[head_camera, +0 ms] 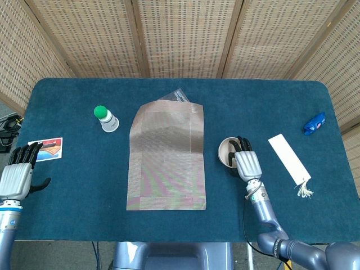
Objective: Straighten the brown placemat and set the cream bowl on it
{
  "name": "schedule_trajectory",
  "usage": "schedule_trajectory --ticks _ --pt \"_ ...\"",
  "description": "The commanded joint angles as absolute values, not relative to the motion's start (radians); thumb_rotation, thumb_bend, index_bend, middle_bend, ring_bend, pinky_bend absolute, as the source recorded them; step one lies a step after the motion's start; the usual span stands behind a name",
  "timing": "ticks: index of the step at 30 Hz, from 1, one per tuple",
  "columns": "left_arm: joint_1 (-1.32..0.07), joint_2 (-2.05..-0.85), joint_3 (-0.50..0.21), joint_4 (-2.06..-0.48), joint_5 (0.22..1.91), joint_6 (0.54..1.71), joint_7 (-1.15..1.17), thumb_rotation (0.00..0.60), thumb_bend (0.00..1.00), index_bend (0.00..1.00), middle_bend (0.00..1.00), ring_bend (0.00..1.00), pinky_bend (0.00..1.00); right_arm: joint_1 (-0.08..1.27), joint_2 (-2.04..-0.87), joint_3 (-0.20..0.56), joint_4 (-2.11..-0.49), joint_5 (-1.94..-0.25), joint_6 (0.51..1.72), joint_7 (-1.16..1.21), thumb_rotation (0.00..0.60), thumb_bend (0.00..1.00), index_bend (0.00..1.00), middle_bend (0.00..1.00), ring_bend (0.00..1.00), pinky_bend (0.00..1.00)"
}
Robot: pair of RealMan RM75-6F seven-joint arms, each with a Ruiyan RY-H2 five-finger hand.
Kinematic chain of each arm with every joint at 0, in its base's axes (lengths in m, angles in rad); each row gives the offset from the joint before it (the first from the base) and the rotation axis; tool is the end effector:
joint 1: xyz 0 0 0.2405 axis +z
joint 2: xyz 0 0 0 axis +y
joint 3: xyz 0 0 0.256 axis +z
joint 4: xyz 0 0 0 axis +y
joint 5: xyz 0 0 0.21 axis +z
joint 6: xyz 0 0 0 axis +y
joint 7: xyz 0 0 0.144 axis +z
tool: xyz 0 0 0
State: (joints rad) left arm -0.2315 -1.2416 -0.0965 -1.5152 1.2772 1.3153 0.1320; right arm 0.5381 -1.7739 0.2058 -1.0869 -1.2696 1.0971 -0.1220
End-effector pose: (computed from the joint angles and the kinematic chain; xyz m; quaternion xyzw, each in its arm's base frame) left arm -0.3219 0.2364 0.1233 -0.5963 -0.4077 -0.3313 0.6070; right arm -0.2323 -0.3320 -0.0363 0.6476 -0.4185 0.3974 0.4975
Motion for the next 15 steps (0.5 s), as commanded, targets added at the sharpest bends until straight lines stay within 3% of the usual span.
schedule_trajectory --ticks 1,15 --pt "-0.231 -1.242 -0.096 -1.516 1.279 1.315 0.133 0.600 0.25 0.00 0.00 0.00 0.00 0.534 -1.766 0.204 -1.097 -1.274 1.108 -0.128 0.600 0.49 0.70 0.20 0.01 0.07" --pt "-0.226 -1.238 -0.098 -1.524 1.287 1.322 0.132 0.600 0.25 0.00 0.00 0.00 0.00 0.507 -1.676 0.218 -1.126 -1.250 1.142 -0.202 0.600 0.48 0.71 0.20 0.01 0.07"
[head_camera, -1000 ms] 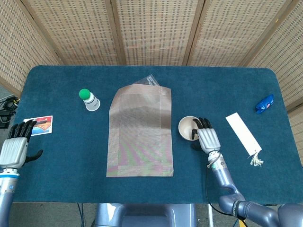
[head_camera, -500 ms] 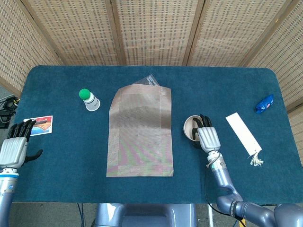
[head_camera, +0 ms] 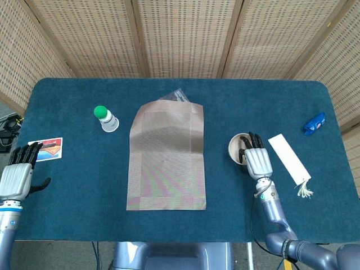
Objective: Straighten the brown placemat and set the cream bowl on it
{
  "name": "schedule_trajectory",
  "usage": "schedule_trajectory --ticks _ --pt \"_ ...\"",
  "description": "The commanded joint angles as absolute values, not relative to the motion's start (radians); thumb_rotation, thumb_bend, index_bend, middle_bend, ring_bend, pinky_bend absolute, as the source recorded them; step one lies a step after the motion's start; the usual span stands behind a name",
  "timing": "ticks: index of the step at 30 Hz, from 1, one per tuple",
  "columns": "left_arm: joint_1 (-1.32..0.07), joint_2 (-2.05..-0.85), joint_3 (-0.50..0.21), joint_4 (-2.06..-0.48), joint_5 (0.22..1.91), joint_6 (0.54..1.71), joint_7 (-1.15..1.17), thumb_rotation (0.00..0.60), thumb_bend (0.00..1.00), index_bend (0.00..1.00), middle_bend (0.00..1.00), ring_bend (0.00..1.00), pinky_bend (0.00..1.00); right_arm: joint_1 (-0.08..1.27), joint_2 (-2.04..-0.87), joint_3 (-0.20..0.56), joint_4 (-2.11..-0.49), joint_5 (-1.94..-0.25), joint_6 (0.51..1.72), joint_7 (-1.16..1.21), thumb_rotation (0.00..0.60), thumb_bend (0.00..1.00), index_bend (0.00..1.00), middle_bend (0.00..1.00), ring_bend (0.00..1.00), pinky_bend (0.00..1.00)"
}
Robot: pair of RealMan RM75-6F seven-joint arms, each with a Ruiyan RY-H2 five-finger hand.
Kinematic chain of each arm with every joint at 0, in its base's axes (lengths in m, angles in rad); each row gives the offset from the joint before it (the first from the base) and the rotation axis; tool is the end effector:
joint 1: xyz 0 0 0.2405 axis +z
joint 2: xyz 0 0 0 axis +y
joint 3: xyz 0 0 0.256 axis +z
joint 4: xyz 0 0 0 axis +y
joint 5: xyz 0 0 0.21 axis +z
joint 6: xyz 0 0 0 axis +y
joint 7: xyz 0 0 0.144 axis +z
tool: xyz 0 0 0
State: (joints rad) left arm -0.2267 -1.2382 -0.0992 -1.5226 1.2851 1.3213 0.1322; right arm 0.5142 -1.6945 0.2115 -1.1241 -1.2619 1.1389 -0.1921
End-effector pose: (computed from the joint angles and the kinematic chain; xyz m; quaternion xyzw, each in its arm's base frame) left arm -0.3203 0.2353 0.1244 -0.5959 -0.4059 -0.3347 0.6068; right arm -0.2488 -0.3351 -0.0038 0.6456 -0.3806 0.3805 0.5418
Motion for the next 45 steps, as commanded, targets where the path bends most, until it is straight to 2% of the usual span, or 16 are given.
schedule_trajectory --ticks 1,15,31,37,41,45 --pt "-0.226 -1.237 -0.098 -1.526 1.288 1.322 0.133 0.600 0.25 0.00 0.00 0.00 0.00 0.505 -1.668 0.220 -1.127 -1.245 1.141 -0.206 0.600 0.48 0.71 0.20 0.01 0.07" --pt "-0.223 -1.237 -0.097 -1.542 1.300 1.331 0.150 0.600 0.25 0.00 0.00 0.00 0.00 0.492 -1.604 0.265 -1.065 -1.126 1.080 -0.236 0.600 0.46 0.70 0.17 0.01 0.07" --pt "-0.220 -1.235 -0.099 -1.548 1.300 1.335 0.159 0.600 0.25 0.00 0.00 0.00 0.00 0.494 -1.593 0.266 -1.018 -1.005 1.008 -0.353 0.600 0.42 0.68 0.15 0.01 0.05" --pt "-0.218 -1.234 -0.099 -1.551 1.303 1.339 0.162 0.600 0.25 0.00 0.00 0.00 0.00 0.487 -1.587 0.257 -1.034 -0.986 1.025 -0.407 0.600 0.31 0.59 0.10 0.00 0.01" --pt "-0.215 -1.231 -0.100 -1.557 1.309 1.349 0.160 0.600 0.25 0.00 0.00 0.00 0.00 0.475 -1.576 0.255 -1.070 -0.977 1.051 -0.431 0.600 0.27 0.45 0.03 0.00 0.00" --pt "-0.210 -1.224 -0.100 -1.565 1.317 1.358 0.153 0.600 0.25 0.00 0.00 0.00 0.00 0.450 -1.550 0.259 -1.142 -0.969 1.102 -0.441 0.600 0.24 0.30 0.00 0.00 0.00"
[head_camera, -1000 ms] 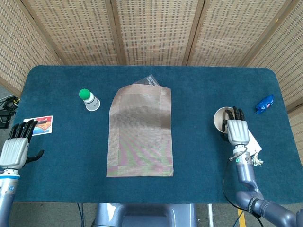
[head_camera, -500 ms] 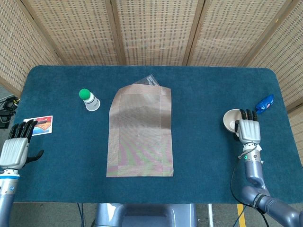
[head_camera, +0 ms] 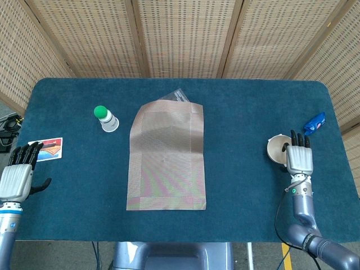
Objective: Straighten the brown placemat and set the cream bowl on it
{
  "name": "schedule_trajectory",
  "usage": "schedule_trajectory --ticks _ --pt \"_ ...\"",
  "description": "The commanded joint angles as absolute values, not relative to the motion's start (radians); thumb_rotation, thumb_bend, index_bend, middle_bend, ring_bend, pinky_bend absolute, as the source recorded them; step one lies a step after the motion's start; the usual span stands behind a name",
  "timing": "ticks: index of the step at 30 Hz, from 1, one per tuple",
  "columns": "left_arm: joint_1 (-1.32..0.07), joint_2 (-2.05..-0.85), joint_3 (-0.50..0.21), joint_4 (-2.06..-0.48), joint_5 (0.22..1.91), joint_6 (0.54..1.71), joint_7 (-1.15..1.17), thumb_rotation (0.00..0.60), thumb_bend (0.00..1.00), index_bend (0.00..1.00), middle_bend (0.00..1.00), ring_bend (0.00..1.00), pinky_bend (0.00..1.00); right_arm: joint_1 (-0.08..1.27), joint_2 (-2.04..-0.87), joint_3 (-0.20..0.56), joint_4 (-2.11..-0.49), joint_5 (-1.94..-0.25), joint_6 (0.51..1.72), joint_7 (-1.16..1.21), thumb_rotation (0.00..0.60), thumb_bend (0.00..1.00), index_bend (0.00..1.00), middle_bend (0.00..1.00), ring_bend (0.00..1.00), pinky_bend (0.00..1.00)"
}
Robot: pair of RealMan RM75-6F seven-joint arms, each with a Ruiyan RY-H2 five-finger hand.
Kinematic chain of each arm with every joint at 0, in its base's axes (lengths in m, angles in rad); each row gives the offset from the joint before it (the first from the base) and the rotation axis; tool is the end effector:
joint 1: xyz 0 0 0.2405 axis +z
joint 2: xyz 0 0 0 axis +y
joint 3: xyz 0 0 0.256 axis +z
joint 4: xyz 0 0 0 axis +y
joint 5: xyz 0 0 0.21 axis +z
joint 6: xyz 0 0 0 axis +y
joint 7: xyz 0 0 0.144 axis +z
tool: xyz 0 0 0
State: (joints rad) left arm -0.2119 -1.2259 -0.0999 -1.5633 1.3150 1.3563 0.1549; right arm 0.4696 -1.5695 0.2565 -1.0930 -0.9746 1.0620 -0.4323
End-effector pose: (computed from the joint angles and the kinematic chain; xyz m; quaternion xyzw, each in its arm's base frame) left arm -0.3110 0.2300 0.1274 -0.5977 -0.3939 -0.3456 0.6068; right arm -0.3289 -0.3413 0.0583 0.5961 -0.3908 0.2270 0.6636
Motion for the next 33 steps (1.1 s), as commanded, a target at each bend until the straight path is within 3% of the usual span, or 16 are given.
schedule_trajectory --ticks 1,6,12,20,33 --pt "-0.209 -1.223 -0.099 -1.567 1.319 1.360 0.152 0.600 0.25 0.00 0.00 0.00 0.00 0.443 -1.545 0.259 -1.161 -0.972 1.121 -0.443 0.600 0.23 0.27 0.00 0.00 0.00" --pt "-0.204 -1.217 -0.097 -1.573 1.326 1.369 0.148 0.600 0.25 0.00 0.00 0.00 0.00 0.396 -1.496 0.239 -1.315 -1.034 1.216 -0.413 0.600 0.20 0.23 0.00 0.00 0.00" --pt "-0.198 -1.210 -0.096 -1.580 1.338 1.383 0.145 0.600 0.25 0.00 0.00 0.00 0.00 0.365 -1.450 0.184 -1.480 -1.182 1.294 -0.364 0.600 0.00 0.12 0.00 0.00 0.00" --pt "-0.195 -1.202 -0.096 -1.587 1.344 1.386 0.138 0.600 0.25 0.00 0.00 0.00 0.00 0.390 -1.444 0.142 -1.660 -1.287 1.284 -0.393 0.600 0.00 0.07 0.00 0.00 0.00" --pt "-0.191 -1.186 -0.111 -1.584 1.335 1.389 0.095 0.600 0.25 0.00 0.00 0.00 0.00 0.468 -1.560 0.119 -1.737 -1.285 1.181 -0.470 0.600 0.00 0.03 0.00 0.00 0.00"
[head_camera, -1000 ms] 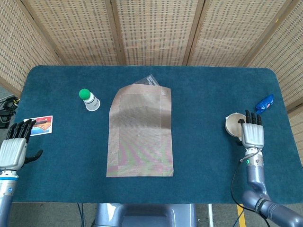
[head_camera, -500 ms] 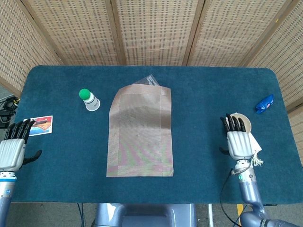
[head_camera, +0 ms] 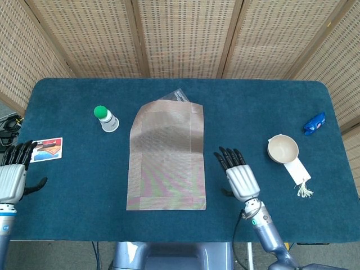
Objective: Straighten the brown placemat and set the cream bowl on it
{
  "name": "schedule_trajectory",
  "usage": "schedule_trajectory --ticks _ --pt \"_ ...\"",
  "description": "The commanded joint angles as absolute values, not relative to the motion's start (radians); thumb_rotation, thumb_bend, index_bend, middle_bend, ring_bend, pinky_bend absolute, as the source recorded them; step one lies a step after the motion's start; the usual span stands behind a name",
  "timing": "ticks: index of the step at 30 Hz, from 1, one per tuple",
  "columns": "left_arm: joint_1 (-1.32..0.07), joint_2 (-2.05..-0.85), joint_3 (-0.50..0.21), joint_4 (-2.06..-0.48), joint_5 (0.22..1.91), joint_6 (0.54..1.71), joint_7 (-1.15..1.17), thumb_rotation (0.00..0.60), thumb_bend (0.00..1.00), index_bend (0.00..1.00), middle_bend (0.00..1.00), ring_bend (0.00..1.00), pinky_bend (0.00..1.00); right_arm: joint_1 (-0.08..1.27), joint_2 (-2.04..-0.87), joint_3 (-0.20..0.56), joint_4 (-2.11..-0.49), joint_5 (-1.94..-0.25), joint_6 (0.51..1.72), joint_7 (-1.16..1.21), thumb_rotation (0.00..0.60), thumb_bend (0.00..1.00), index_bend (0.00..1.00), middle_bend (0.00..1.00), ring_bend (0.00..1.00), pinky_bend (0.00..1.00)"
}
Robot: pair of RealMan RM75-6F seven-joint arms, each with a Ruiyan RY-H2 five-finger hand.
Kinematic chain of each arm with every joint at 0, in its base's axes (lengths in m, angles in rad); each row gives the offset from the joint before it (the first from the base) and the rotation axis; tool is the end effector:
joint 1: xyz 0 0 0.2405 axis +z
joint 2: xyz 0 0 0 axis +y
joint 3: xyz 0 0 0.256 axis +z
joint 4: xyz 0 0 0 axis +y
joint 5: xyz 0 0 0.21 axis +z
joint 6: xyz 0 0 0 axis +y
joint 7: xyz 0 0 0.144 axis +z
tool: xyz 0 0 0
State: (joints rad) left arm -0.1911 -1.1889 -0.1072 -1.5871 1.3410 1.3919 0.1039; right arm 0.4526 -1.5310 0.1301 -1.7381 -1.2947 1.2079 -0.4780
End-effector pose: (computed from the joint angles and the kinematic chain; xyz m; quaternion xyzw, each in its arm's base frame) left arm -0.3088 0.2252 0.1424 -0.5845 -0.3916 -0.3684 0.6077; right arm -0.1611 -0.2592 0.0060 0.6950 -0.3864 0.4125 0.4445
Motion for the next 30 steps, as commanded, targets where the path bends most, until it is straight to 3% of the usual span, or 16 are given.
schedule_trajectory --ticks 1,30 --pt "-0.191 -1.186 -0.113 -1.583 1.333 1.387 0.091 0.600 0.25 0.00 0.00 0.00 0.00 0.469 -1.566 0.116 -1.729 -1.283 1.178 -0.471 0.600 0.00 0.03 0.00 0.00 0.00" --pt "-0.189 -1.173 -0.122 -1.592 1.334 1.392 0.073 0.600 0.25 0.00 0.00 0.00 0.00 0.388 -1.639 -0.014 -1.627 -1.355 1.179 -0.287 0.600 0.00 0.05 0.00 0.00 0.00"
